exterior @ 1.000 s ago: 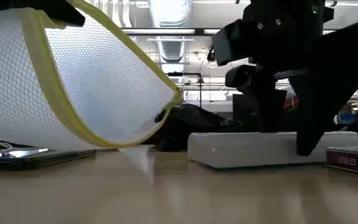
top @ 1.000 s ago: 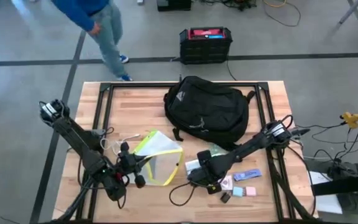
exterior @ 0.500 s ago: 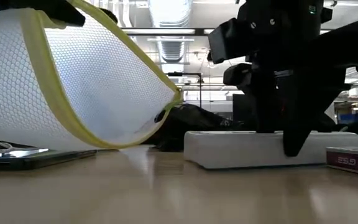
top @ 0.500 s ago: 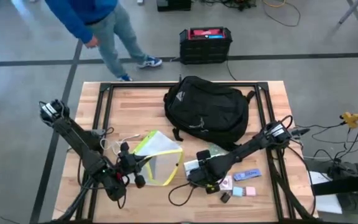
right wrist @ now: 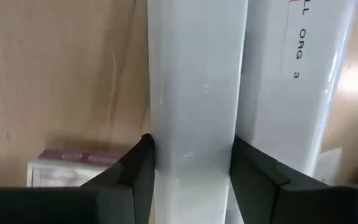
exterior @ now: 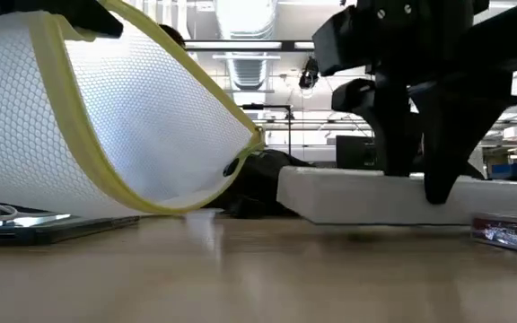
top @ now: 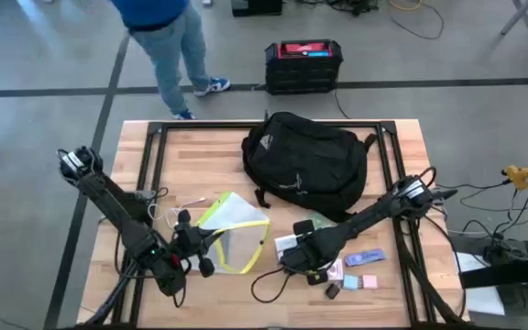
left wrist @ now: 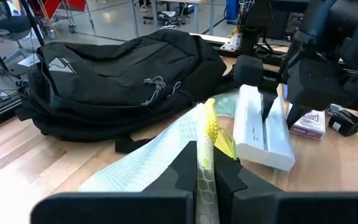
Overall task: Unpack backpack
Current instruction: Put the white medicine organizer into the yellow green zip bag
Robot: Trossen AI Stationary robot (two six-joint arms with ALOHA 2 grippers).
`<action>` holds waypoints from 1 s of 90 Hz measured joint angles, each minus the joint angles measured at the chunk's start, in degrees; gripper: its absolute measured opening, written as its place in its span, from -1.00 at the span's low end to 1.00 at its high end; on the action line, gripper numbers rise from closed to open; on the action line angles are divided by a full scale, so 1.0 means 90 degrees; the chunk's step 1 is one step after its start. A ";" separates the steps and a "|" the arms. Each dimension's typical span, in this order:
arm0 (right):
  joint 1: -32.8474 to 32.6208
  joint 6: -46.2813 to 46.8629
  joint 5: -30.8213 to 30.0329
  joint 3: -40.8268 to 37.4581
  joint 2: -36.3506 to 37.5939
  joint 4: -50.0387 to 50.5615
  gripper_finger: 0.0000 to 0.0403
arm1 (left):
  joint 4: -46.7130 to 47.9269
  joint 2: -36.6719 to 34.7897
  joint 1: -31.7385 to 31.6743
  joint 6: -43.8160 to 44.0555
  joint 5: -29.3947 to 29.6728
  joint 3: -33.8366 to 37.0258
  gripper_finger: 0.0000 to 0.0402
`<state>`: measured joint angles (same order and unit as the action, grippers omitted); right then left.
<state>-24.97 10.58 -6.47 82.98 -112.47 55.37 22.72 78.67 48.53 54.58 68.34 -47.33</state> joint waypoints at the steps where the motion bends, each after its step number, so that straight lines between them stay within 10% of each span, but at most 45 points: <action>1: 0.0000 0.0001 -0.0002 0.0000 0.0013 0.0013 -0.26 | 0.0000 0.0000 0.0000 0.0000 0.0000 0.0000 -1.00; 67: -0.0028 -0.0146 0.0740 0.0534 0.0581 -0.0276 -0.91 | -0.0398 0.0000 0.0000 -0.0009 0.0158 0.0002 -1.00; 90: -0.0453 -0.0873 0.0727 0.0525 0.0384 -0.0480 -0.52 | -0.0381 0.0000 0.0000 -0.0173 0.0137 0.0002 -1.00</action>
<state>-29.05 2.72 0.07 87.70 -109.02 51.05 19.29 78.67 48.53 53.03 69.57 -47.31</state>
